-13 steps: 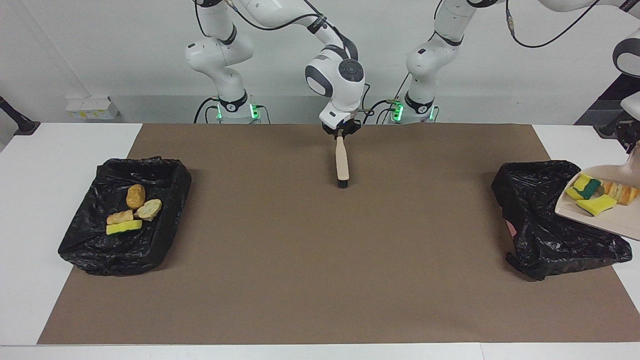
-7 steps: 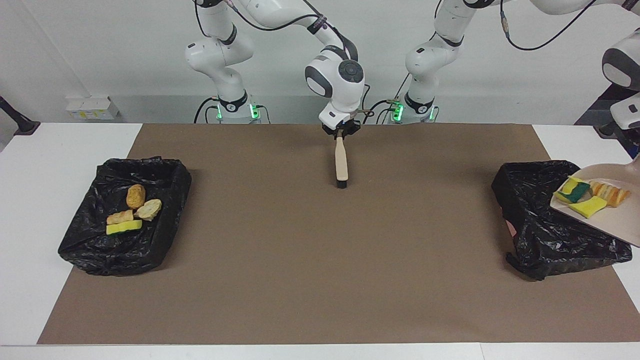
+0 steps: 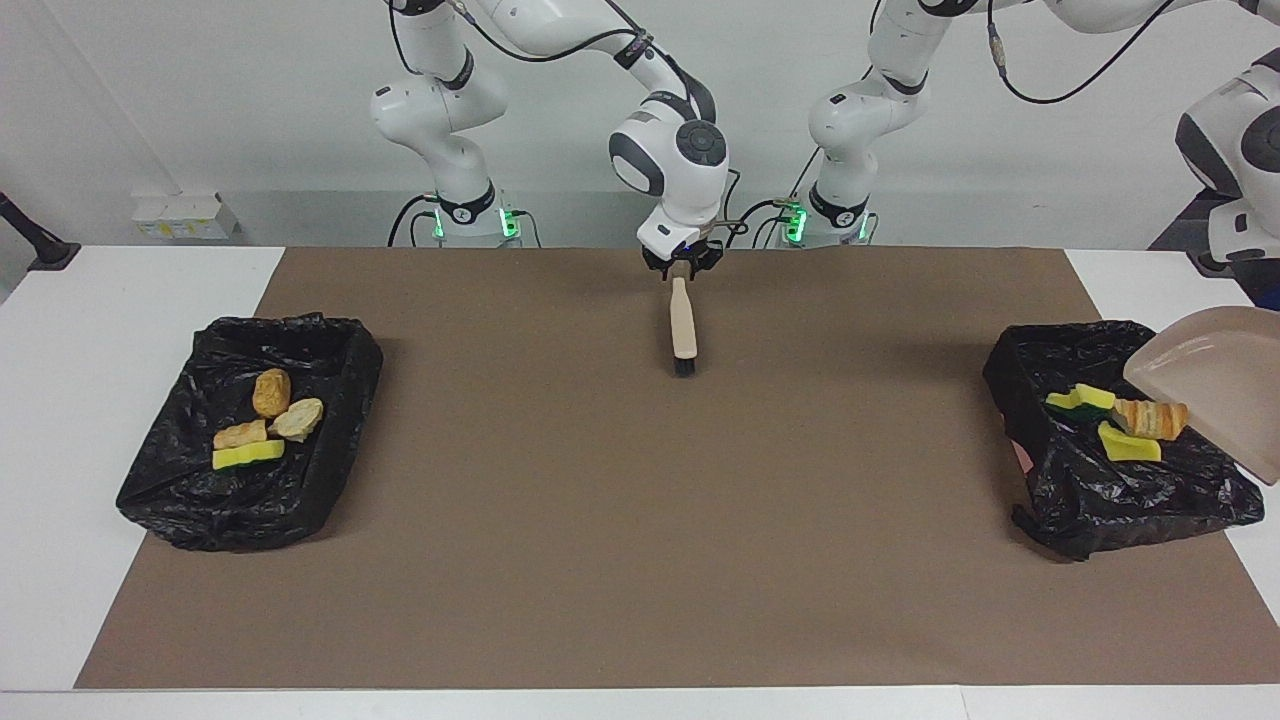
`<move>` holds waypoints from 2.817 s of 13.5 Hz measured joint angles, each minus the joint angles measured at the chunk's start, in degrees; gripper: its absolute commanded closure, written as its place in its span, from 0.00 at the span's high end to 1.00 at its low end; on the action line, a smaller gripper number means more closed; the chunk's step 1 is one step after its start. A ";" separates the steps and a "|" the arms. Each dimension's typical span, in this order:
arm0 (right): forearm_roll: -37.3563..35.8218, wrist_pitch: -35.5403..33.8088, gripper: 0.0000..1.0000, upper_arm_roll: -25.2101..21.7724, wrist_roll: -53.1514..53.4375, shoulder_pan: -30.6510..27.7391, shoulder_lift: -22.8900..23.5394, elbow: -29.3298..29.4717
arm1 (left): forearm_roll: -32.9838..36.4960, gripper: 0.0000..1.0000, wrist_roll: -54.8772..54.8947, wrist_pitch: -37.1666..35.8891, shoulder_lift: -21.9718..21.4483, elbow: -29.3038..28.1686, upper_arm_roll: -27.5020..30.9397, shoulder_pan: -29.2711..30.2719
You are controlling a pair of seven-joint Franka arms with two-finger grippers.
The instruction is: Sweep and dump trash in bin
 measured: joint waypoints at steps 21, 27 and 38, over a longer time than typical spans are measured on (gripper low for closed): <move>-5.88 -25.06 1.00 -7.34 -44.38 -26.44 -9.22 21.66 | -56.95 0.00 -60.04 -5.20 -1.02 2.41 -2.16 -18.61; -8.17 -28.42 1.00 -15.59 -52.20 -26.61 -10.83 21.77 | -60.67 0.00 -88.62 4.62 2.31 -2.05 -2.25 -35.41; -7.96 -28.32 1.00 -27.82 -60.07 -26.57 -10.91 21.89 | -60.96 0.00 -100.20 23.16 10.81 -10.79 -2.13 -47.39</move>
